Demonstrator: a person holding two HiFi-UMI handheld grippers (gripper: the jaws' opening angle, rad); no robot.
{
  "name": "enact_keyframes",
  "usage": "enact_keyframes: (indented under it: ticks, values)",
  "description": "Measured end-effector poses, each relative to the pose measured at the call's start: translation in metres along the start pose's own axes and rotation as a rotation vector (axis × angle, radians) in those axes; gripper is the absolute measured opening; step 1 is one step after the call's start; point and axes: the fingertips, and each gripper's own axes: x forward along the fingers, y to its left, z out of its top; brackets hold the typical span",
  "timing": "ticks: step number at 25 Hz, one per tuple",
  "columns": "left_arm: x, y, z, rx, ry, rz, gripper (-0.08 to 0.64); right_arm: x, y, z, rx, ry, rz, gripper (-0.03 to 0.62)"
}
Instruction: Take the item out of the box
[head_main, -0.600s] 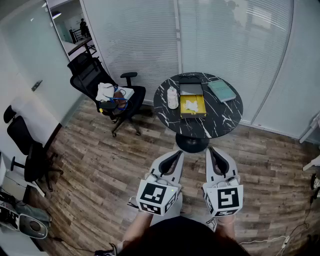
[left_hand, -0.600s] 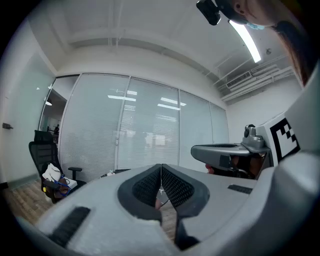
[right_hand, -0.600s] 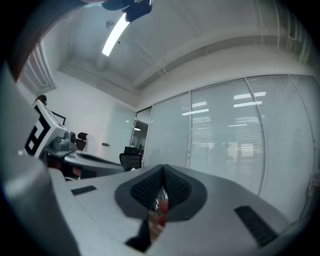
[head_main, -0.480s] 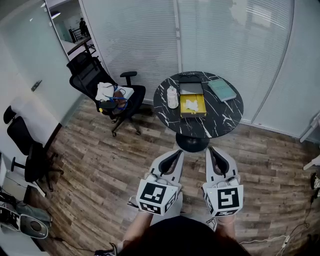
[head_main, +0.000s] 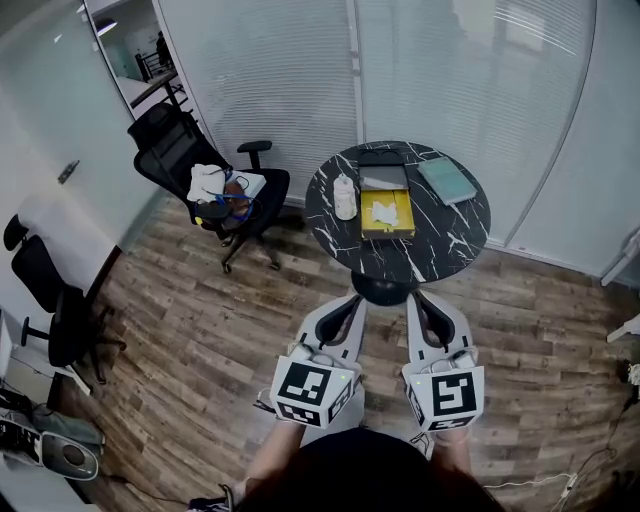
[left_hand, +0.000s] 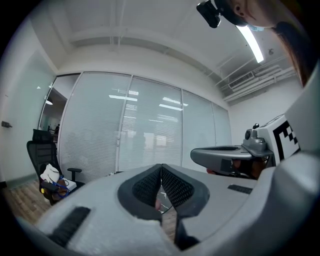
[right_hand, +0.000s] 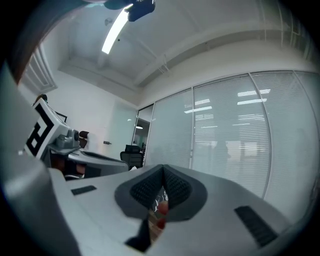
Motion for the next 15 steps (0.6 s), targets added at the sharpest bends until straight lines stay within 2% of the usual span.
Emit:
enact_keyframes:
  ticks: [15]
  values:
    - [0.054, 0.048, -0.002, -0.010, 0.016, -0.001, 0.026, 0.070, -0.023, -0.013, -0.035, 0.038, -0.006, 0.024]
